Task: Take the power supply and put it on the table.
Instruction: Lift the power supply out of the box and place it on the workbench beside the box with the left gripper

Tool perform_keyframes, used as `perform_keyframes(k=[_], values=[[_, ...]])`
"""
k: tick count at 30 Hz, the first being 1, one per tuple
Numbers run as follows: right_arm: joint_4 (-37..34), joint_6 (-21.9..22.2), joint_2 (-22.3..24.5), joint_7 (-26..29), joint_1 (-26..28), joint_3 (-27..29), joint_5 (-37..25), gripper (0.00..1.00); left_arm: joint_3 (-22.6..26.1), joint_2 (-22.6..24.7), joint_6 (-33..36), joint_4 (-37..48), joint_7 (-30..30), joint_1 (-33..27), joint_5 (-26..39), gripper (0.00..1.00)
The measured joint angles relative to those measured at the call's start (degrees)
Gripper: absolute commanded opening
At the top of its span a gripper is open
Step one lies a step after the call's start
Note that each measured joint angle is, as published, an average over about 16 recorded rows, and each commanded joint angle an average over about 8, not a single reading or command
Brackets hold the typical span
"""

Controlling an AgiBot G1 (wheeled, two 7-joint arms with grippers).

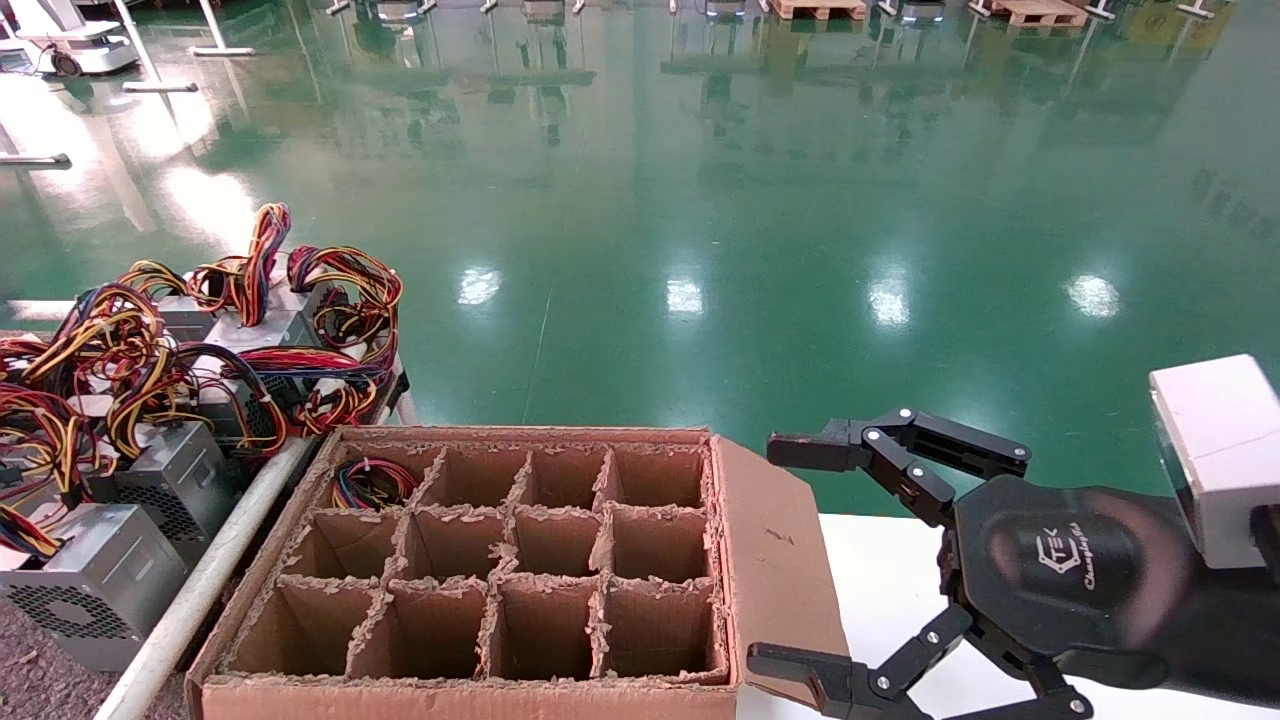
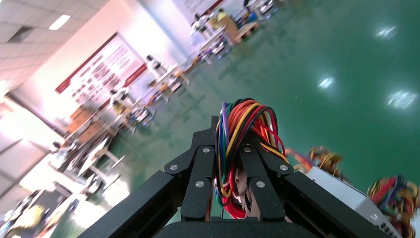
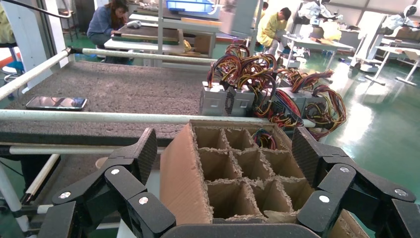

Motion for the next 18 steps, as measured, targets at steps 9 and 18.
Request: perform_keyframes(k=[9,18], values=[[0.00,0.00,0.00,0.00,0.00,0.00,0.00,1.00,-0.13,-9.59,3.06,-4.52,-5.08,1.76,-0.24,0.00],[0.00,0.00,0.00,0.00,0.00,-0.01,0.01,1.00,2.36,-16.94,3.72,-5.42,-7.50,5.38,-3.46,0.00]])
